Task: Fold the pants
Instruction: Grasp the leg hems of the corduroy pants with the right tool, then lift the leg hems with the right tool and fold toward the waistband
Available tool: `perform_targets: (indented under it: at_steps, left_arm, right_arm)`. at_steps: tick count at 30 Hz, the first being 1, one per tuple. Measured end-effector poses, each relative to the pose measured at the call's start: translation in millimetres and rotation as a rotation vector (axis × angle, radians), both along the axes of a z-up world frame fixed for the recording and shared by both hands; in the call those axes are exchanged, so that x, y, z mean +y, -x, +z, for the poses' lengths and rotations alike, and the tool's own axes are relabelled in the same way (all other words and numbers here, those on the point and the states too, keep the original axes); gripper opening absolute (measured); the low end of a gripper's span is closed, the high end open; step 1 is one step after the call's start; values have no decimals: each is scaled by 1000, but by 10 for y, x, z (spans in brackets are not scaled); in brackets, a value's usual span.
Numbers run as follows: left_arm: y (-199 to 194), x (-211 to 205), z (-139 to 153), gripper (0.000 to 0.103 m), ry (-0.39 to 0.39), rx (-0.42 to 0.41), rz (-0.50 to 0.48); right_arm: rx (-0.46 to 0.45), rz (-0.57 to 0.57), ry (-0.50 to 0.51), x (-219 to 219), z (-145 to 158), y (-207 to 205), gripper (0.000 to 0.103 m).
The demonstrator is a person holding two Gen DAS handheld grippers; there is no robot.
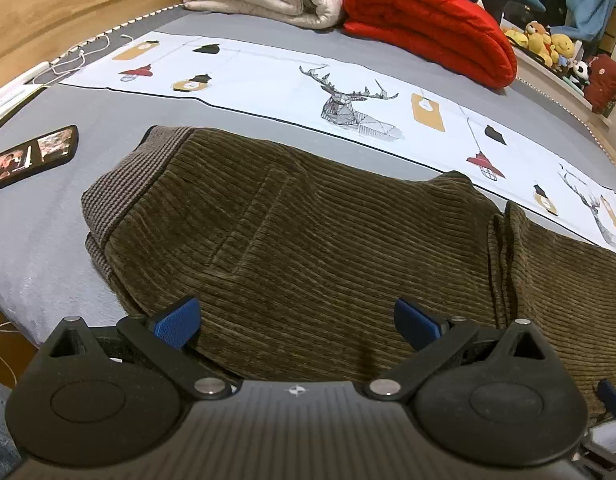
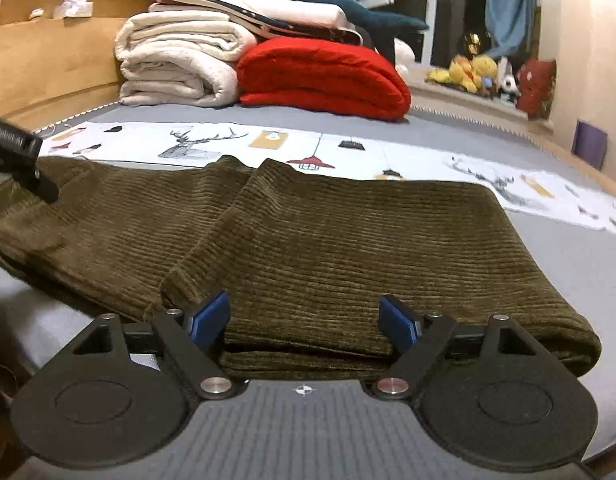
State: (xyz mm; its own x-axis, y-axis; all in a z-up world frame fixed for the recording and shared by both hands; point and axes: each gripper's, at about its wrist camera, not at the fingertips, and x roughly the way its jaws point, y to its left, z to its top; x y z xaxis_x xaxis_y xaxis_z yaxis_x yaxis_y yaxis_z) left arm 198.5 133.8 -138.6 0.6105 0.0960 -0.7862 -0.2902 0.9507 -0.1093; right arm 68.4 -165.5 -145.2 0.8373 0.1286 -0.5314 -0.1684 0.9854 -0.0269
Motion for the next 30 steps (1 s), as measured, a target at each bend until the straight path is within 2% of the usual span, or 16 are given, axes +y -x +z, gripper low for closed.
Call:
perform_targets:
  at_steps: [3, 5, 8, 13, 16, 21, 27, 30]
  left_arm:
    - [-11, -22, 21, 103, -5, -8, -6]
    - [-19, -43, 25, 103, -10, -7, -9]
    - [-15, -64, 29, 103, -10, -4, -15]
    - [-14, -78, 28, 103, -20, -3, -18]
    - [-19, -70, 32, 103, -19, -2, -10]
    - [-31, -50, 49, 103, -12, -3, 7]
    - [26, 94, 114, 103, 12, -8, 72]
    - [78, 171, 128, 103, 24, 0, 97]
  right_arm:
    - [-31, 17, -32, -47, 70, 46, 84]
    - [21, 26, -5, -30, -30, -2, 85]
    - [-8, 21, -9, -36, -85, -1, 87]
    - [-2, -25, -88, -127, 108, 44, 87]
    - [13, -81, -171, -289, 189, 105, 87]
    - [76, -239, -354, -711, 230, 200, 87]
    - [170, -510, -640, -1396, 51, 322, 87]
    - [188, -596, -761, -1664, -48, 421, 87]
